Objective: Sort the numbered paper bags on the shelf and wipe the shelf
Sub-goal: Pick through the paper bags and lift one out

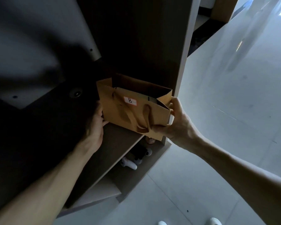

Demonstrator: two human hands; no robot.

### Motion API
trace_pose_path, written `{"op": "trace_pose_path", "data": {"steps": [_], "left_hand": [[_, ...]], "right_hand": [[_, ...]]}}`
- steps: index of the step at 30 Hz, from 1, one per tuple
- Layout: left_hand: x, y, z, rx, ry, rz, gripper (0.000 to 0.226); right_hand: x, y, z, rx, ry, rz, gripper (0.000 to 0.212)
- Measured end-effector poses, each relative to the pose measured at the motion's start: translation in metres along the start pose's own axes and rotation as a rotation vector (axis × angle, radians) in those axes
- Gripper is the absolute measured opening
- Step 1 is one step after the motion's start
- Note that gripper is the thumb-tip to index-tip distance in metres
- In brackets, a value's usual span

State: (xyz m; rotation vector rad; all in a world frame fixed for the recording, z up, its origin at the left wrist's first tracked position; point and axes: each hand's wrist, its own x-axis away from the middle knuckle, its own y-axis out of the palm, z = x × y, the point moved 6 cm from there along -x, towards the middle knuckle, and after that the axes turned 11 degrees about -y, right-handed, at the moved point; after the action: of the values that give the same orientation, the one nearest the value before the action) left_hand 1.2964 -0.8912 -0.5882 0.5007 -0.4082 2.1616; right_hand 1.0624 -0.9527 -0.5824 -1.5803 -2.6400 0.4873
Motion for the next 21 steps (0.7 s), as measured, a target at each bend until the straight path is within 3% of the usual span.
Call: {"op": "trace_pose_path", "data": {"steps": [5,8,10,13,16,21], "left_hand": [[0.002,-0.017,-0.019,-0.038,-0.045,0.153,0.049],[0.005,-0.028,-0.018,-0.126,0.022,0.287,0.044],[0.009,-0.028,-0.019,-0.067,0.023,0.351,0.037],[0.005,-0.012,-0.028,0.123,-0.066,0.192,0.036],[-0.004,0.0,-0.028,0.14,-0.091,0.095,0.039],[-0.02,0.015,-0.012,0.09,-0.07,0.018,0.04]], "right_hand": [[0.009,0.003,0.001,0.095,-0.066,-0.099,0.09],[0.015,-0.001,0.003,0.089,-0.057,-0.106,0.101],[0.022,-0.005,0.004,0.089,-0.028,-0.058,0.092],[0.032,-0.008,0.004,0.159,-0.008,0.034,0.066],[0.033,0.003,0.0,0.267,-0.109,-0.021,0.046],[0.01,0.007,0.002,0.342,-0.163,-0.067,0.046]]}}
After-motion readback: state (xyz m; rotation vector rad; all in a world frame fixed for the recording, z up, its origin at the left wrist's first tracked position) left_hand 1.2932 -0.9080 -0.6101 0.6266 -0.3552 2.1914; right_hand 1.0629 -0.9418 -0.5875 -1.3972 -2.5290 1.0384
